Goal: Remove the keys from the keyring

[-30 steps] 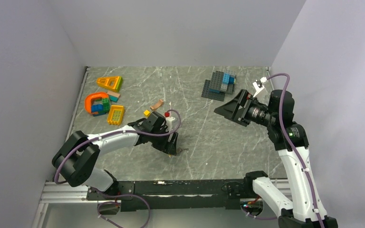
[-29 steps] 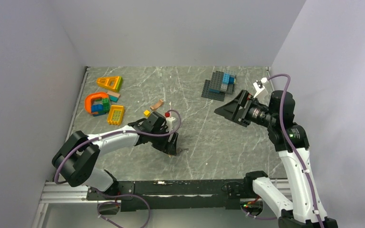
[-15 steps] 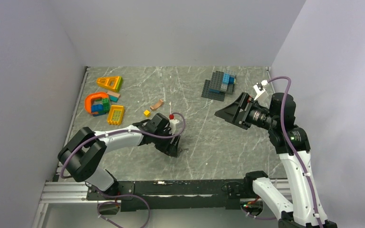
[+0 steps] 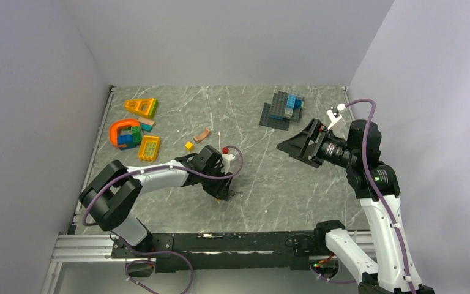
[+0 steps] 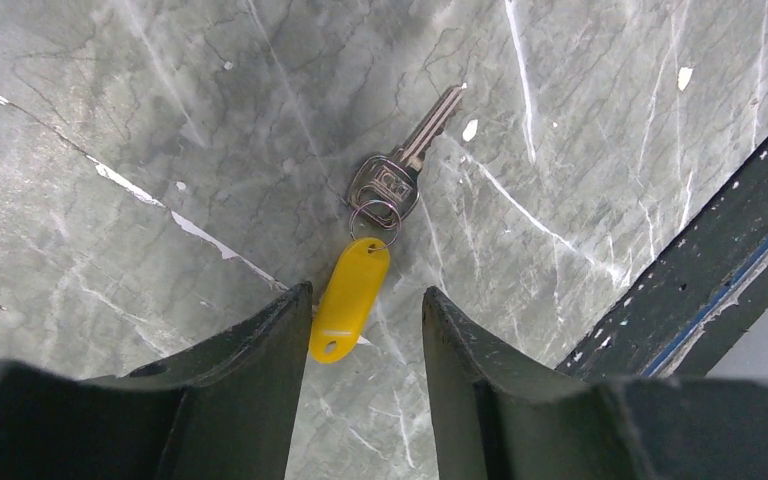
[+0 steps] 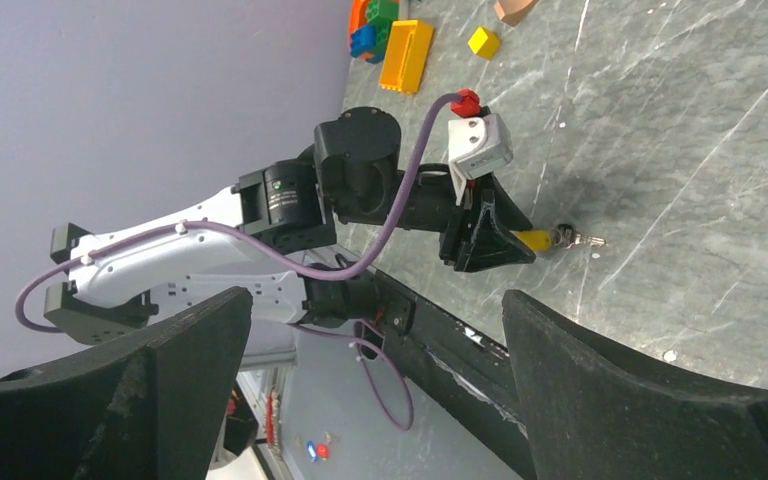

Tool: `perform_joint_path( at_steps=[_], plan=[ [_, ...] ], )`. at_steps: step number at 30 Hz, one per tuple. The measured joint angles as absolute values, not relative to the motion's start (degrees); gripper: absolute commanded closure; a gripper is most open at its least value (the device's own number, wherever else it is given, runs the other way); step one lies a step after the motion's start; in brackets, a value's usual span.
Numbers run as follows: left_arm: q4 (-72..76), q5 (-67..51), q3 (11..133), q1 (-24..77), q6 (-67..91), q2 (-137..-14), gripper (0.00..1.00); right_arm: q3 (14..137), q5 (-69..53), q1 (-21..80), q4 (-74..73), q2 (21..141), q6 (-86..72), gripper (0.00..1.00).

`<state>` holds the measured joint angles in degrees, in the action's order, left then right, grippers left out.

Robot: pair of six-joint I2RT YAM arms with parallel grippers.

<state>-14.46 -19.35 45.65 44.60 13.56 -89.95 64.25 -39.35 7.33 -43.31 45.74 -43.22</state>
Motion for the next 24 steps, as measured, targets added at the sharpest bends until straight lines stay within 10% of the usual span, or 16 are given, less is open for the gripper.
perform_joint_path(
  at_steps=[16, 24],
  plan=[
    [-14.79, -13.19, 45.69, 46.52, 13.41, -89.97, 0.67, 64.62, -39.57, 7.33, -43.29, 46.33, -44.6, 0.0],
    [-14.87, -9.91, 46.54, 48.1, 14.41, -90.8, 1.0, 64.69, -39.57, 7.33, -43.27, 46.44, -44.84, 0.0]
  ],
)
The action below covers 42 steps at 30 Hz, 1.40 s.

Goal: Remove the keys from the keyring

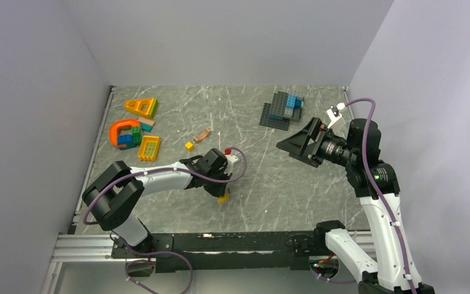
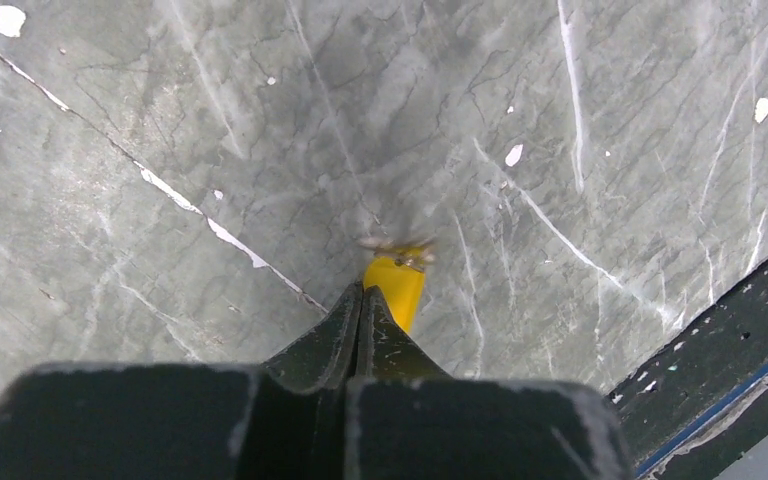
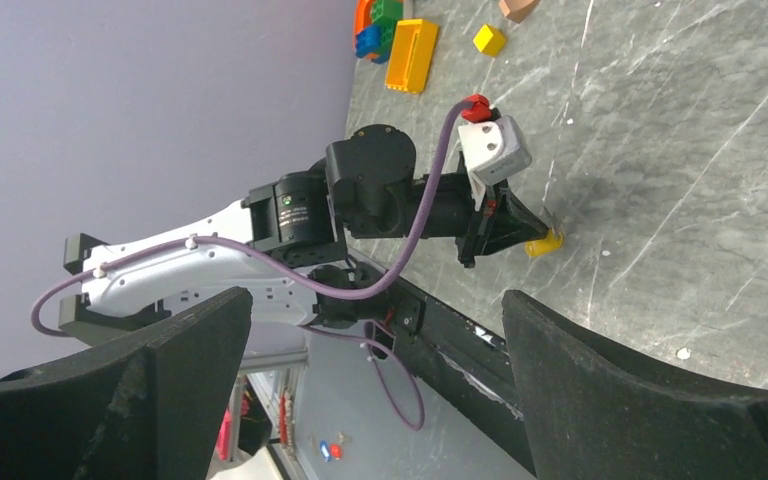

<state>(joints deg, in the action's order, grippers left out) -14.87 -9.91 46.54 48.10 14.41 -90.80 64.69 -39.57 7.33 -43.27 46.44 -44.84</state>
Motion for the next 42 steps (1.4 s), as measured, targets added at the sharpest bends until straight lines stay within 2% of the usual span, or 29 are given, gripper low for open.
perform_joint_path(
  at_steps=[6, 7, 10, 12, 13, 14, 16, 27, 31, 37, 42],
  plan=[
    [-15.79, -9.06, 47.11, 48.73, 14.44, -90.78, 1.0, 64.69, -39.59, 7.33, -43.13, 46.37, -45.47, 0.0],
    [-16.27, -8.97, 47.31, 48.77, 14.44, -90.78, 0.93, 64.69, -39.62, 7.33, -43.03, 46.33, -45.6, 0.0],
    [-19.42, -8.58, 48.27, 48.99, 14.39, -90.7, 0.39, 64.66, -39.92, 7.33, -42.7, 46.02, -45.91, 0.0],
    [-21.58, -8.67, 48.88, 49.32, 14.87, -90.08, 0.16, 64.64, -40.16, 7.33, -42.46, 45.82, -46.09, 0.0],
    [-22.26, -8.36, 49.08, 49.5, 14.63, -89.49, 0.1, 64.64, -40.21, 7.33, -42.37, 45.76, -46.09, 0.0],
    [-22.76, -8.21, 49.1, 49.6, 14.17, -88.99, 0.07, 64.64, -40.4, 7.33, -42.35, 45.67, -46.11, 0.0],
    [-24.27, -7.66, 49.1, 49.74, 14.28, -87.77, 0.07, 64.64, -40.64, 7.33, -42.35, 45.6, -46.11, 0.0],
    [-24.18, -3.07, 49.63, 53.67, 14.39, -90.02, 0.26, 64.42, -41.15, 7.33, -42.85, 45.71, -45.36, 0.0],
    [-23.94, 1.98, 51.22, 56.93, 14.72, -92.23, 0.39, 64.62, -41.19, 7.33, -43.62, 46.04, -44.64, 0.0],
    [-23.73, 7.35, 52.49, 59.48, 16.69, -93.84, 0.65, 64.9, -41.32, 7.33, -43.72, 46.44, -44.07, 0.0],
    [-23.44, 8.73, 52.47, 60.55, 18.28, -93.91, 0.78, 64.97, -41.93, 7.33, -43.72, 46.54, -44.03, 0.0]
  ],
)
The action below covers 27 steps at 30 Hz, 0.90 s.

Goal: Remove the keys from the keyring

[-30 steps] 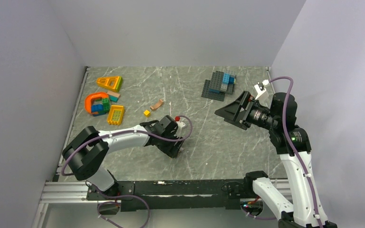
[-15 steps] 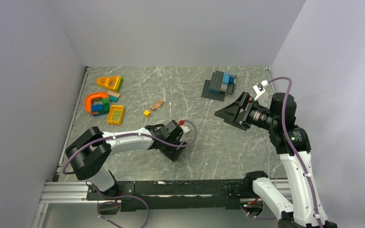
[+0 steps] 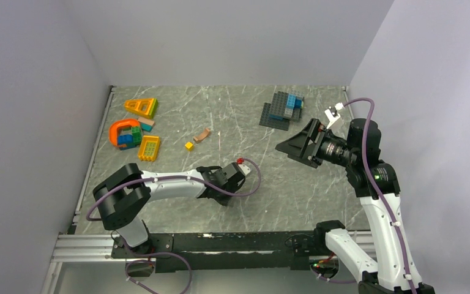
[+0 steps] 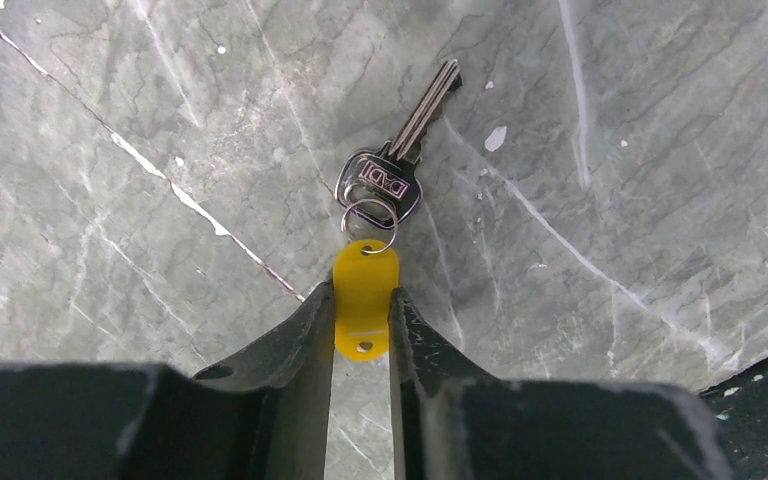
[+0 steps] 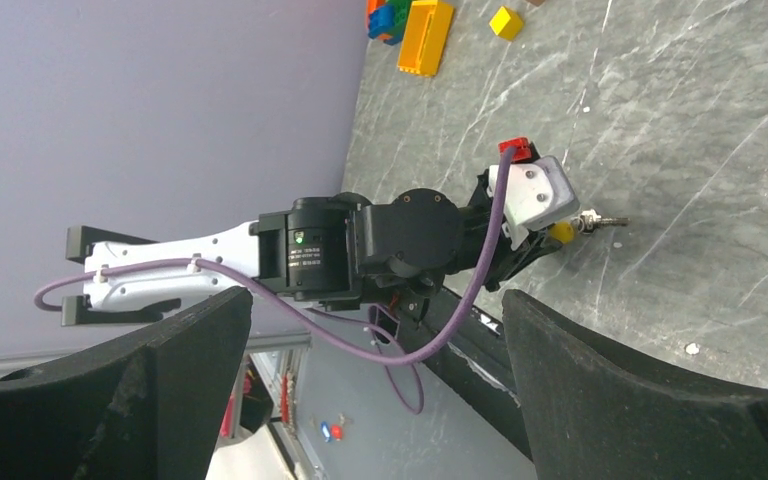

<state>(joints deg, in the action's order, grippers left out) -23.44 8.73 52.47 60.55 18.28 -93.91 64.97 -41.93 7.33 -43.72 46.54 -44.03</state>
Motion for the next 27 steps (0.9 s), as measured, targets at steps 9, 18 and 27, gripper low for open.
perform_joint_path(
  at_steps=[9, 18, 27],
  plan=[
    [-26.44, 9.8, 53.63, 61.23, 18.98, -93.95, 1.0, 64.97, -42.11, 7.33, -43.7, 46.3, -44.07, 0.0],
    [-34.22, 10.44, 58.61, 62.02, 18.74, -94.24, 1.0, 64.95, -42.11, 7.33, -43.57, 45.39, -44.25, 0.0],
    [-34.68, 7.97, 57.34, 62.22, 19.44, -91.59, 0.5, 64.86, -42.11, 7.33, -43.46, 44.99, -44.49, 0.0]
  ],
)
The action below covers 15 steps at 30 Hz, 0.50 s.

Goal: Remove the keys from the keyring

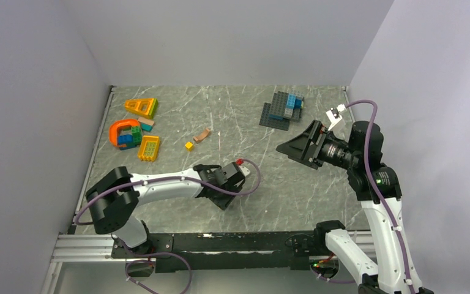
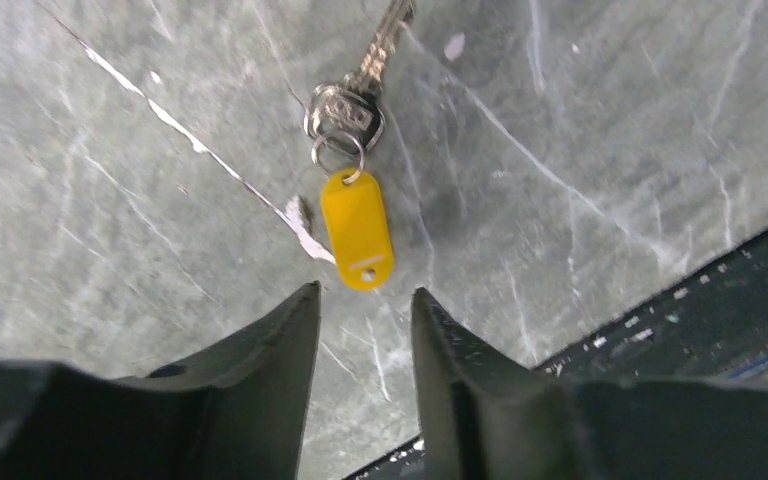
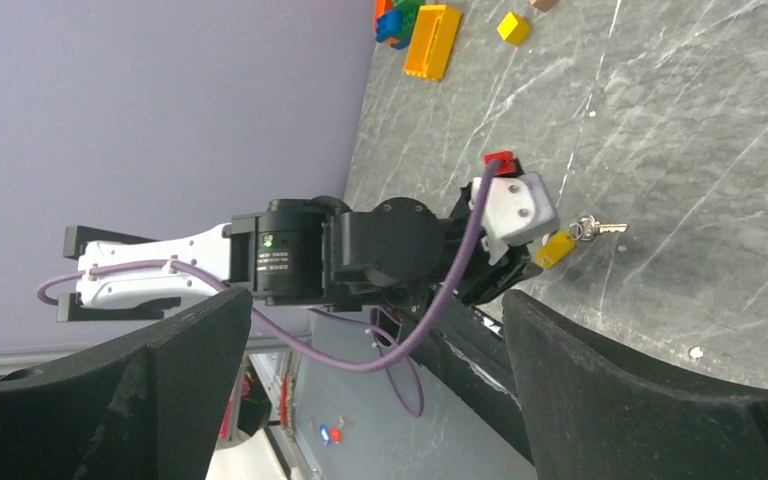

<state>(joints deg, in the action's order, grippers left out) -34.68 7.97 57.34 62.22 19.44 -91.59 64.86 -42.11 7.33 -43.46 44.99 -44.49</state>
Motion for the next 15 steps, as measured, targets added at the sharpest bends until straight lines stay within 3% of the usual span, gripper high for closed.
perform_joint_path(
  at_steps=[6, 15],
  plan=[
    [-30.37, 1.48, 50.72, 58.74, 20.73, -85.76, 0.42, 59.29, -43.03, 7.33, -43.11, 45.06, -43.05, 0.0],
    [-19.35, -11.25, 44.23, 50.06, 20.29, -85.12, 0.51, 50.76, -45.28, 7.33, -43.18, 50.04, -42.54, 0.0]
  ],
)
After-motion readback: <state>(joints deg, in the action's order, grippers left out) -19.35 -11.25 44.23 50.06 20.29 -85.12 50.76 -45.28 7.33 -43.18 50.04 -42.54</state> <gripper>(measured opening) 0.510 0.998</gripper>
